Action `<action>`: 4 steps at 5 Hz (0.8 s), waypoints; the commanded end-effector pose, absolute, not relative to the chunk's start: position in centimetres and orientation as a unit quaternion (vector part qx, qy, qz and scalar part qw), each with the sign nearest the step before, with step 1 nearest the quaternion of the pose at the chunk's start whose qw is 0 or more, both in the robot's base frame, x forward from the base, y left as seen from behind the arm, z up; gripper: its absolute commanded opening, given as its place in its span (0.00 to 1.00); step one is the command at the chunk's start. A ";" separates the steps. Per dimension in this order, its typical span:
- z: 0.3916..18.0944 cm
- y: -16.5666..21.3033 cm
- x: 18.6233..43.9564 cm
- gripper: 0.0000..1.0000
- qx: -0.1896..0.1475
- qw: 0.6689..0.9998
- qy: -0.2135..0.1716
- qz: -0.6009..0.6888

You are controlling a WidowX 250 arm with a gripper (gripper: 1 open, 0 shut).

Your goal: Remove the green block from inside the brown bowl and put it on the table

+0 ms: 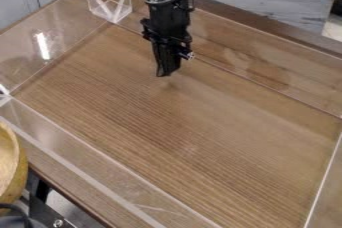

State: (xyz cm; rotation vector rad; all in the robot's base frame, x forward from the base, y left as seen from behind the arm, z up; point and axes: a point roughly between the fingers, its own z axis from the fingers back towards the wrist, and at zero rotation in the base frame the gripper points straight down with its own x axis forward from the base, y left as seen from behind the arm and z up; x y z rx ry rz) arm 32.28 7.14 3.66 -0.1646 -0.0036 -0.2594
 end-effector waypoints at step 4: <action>5.3 8.3 33.6 0.00 -0.080 0.989 -0.028 -0.118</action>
